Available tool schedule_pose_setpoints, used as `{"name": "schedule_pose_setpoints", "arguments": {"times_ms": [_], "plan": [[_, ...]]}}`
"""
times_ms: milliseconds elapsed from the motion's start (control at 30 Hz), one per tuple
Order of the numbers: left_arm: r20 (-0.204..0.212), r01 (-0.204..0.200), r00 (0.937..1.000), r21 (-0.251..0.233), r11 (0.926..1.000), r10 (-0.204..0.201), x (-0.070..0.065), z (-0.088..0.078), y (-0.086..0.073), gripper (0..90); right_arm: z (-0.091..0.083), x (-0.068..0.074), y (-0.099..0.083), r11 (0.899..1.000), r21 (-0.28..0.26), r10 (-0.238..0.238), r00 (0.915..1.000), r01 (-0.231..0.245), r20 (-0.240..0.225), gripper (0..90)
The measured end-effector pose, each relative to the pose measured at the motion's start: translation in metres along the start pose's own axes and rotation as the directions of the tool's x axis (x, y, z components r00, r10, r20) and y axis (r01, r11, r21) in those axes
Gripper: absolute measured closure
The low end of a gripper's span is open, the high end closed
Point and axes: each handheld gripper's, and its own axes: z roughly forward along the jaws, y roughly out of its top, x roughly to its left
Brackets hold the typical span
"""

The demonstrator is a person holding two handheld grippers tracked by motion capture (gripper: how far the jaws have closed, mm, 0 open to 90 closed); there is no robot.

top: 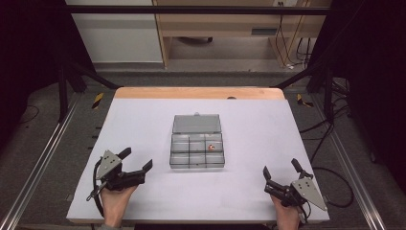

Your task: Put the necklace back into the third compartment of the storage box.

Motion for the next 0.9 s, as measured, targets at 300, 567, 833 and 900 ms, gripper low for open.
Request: {"name": "schedule_pose_setpoints", "arguments": {"times_ms": [300, 567, 833, 900], "plan": [[-0.095, 0.011, 0.9953, -0.068, 0.9976, -0.018, 0.011, -0.017, -0.029, 7.4, 0.000, 0.000, 0.000, 1.000, -0.001, -0.001, 1.0000, 0.001, 0.000, 0.8], [-0.139, 0.008, 0.9900, -0.098, 0.9951, -0.022, 0.014, -0.023, -0.044, 7.3, 0.000, 0.000, 0.000, 1.000, -0.001, -0.001, 1.0000, 0.001, 0.000, 0.8], [-0.156, 0.025, 0.9869, -0.101, 0.9946, -0.040, 0.017, -0.025, -0.051, 7.5, 0.000, 0.000, 0.000, 1.000, 0.000, -0.001, 1.0000, 0.001, 0.000, 0.8], [-0.161, 0.022, 0.9862, -0.105, 0.9942, -0.039, 0.017, -0.026, -0.051, 7.6, 0.000, 0.000, 0.000, 1.000, -0.001, -0.001, 1.0000, 0.001, 0.000, 0.8]]}}
